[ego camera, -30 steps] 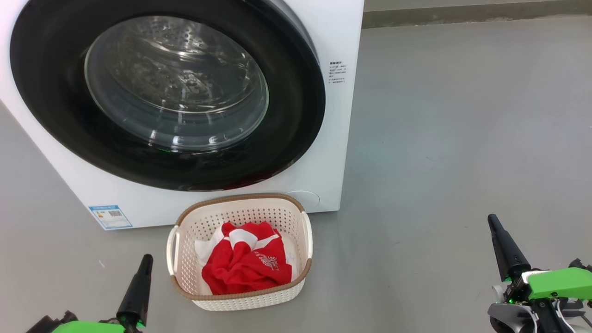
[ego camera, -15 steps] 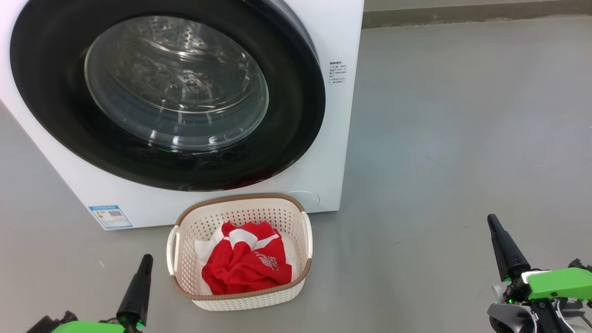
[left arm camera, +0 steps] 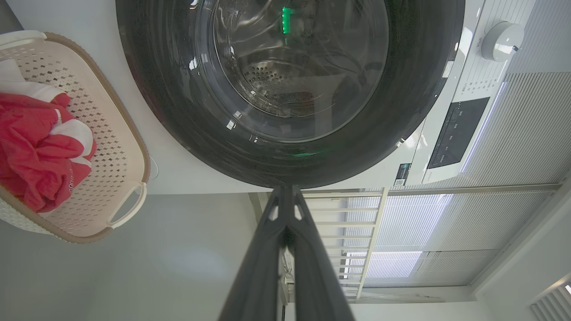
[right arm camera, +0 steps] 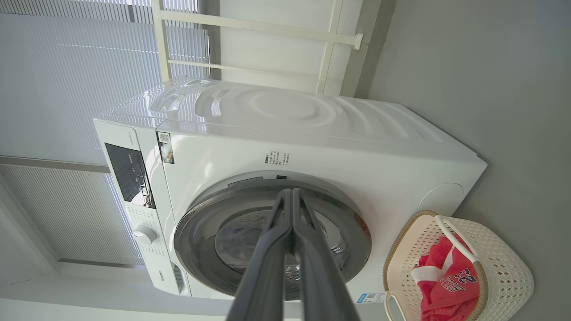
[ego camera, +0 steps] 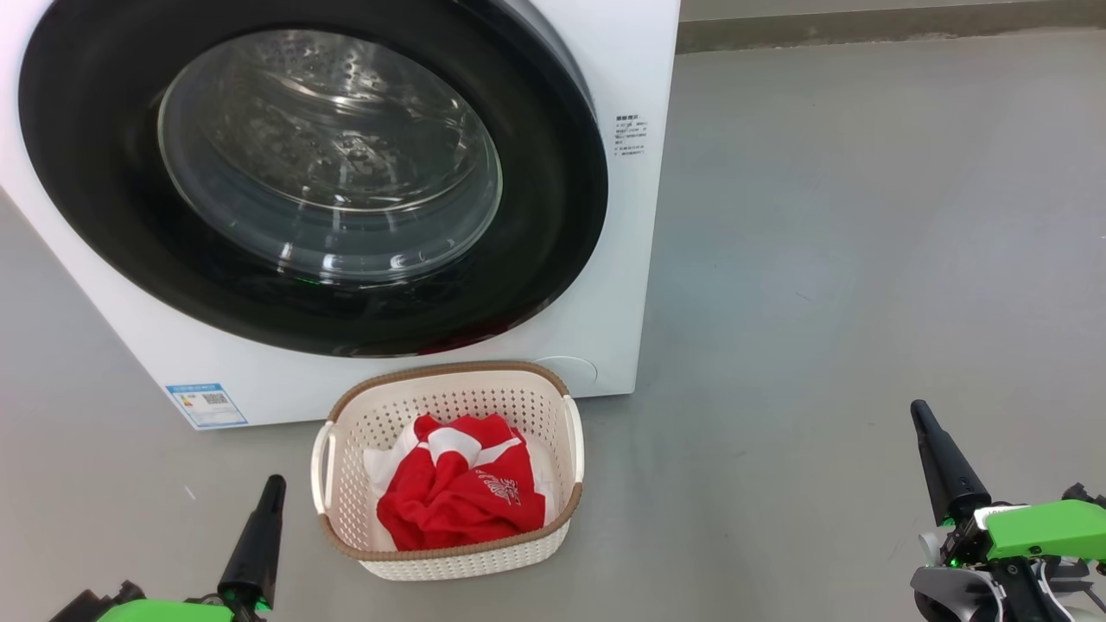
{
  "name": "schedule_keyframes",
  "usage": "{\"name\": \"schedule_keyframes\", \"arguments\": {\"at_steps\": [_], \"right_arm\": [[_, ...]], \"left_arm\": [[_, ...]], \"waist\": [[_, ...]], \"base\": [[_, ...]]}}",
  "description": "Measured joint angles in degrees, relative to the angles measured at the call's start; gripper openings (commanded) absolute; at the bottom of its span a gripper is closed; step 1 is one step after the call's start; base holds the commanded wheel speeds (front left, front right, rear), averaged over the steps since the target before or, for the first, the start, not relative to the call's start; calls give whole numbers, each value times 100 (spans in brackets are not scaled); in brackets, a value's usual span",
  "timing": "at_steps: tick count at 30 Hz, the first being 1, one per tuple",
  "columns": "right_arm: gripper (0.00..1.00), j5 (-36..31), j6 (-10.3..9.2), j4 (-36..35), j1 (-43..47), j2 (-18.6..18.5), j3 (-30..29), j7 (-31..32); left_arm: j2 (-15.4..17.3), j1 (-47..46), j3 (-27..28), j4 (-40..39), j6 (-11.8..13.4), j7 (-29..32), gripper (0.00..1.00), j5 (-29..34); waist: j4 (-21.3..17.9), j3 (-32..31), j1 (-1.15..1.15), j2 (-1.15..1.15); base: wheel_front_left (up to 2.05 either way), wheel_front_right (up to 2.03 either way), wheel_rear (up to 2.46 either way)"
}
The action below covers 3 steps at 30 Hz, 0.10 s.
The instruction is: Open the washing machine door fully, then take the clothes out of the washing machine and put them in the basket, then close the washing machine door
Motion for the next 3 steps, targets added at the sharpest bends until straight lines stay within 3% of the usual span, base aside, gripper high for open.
{"name": "schedule_keyframes", "arguments": {"at_steps": [3], "right_arm": [[0,-5,0,0,0,0,-1,1]], "left_arm": [[-1,0,1,0,0,-1,0,0]], "waist": [[0,0,0,0]], "base": [[0,0,0]]}}
